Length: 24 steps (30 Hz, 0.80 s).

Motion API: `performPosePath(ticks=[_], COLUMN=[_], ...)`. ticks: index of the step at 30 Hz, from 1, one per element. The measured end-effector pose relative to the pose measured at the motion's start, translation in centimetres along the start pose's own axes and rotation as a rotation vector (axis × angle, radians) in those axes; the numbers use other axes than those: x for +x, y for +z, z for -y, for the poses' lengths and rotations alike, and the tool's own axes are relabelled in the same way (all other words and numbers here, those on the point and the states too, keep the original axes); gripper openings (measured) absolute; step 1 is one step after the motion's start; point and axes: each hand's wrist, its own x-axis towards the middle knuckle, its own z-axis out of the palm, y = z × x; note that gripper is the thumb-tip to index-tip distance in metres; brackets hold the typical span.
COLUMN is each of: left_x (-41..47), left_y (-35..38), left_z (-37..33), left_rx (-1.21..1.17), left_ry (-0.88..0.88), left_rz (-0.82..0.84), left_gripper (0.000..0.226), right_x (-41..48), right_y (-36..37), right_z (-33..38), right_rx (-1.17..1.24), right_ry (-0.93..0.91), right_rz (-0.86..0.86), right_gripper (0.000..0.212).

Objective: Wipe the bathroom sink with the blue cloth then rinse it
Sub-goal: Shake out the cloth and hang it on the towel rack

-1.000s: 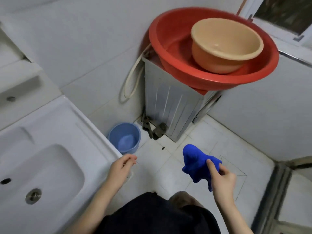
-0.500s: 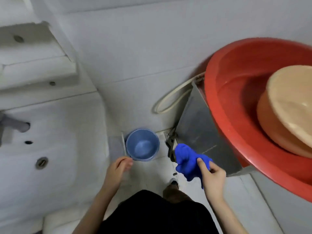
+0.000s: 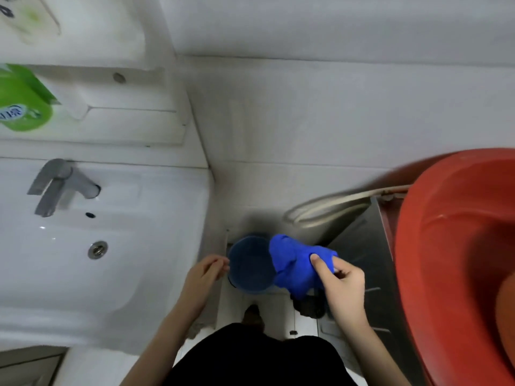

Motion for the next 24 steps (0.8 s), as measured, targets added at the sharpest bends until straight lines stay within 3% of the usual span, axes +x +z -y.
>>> performPosePath(ticks=[4, 9, 12, 16, 20, 24], left_x=[3.1, 6.0, 6.2, 4.4, 1.5, -1.7], left_y=[0.2, 0.8, 1.3, 1.7, 1.7, 1.8], left_z=[-5.3, -13.8, -17.5, -20.6, -22.5, -24.8], left_rx=[-0.094, -0.19, -0.333, -0.431, -0.408, -0.314], left_ry=[0.023, -0.106, -0.061, 0.206, 0.346, 0.489], left_rz=[0.114, 0.362, 0.524, 0.412, 0.272, 0.154], left_gripper=[0.021, 0.057, 0.065, 0.036, 0.028, 0.022], right_x=[1.6, 3.1, 3.3, 3.6, 4.5, 4.4], right_y=[1.4, 2.1, 1.7, 0.5, -0.6, -1.1], right_z=[4.0, 10.4, 13.7, 15.6, 16.0, 17.2], right_rx=[-0.018, -0.015, -0.044, -0.017, 0.097, 0.205], right_ry=[-0.133, -0.342, -0.431, -0.425, -0.272, -0.191], right_rz=[0.078, 0.184, 0.244, 0.276, 0.197, 0.208], right_gripper=[0.052, 0.074, 0.07, 0.033, 0.04, 0.014])
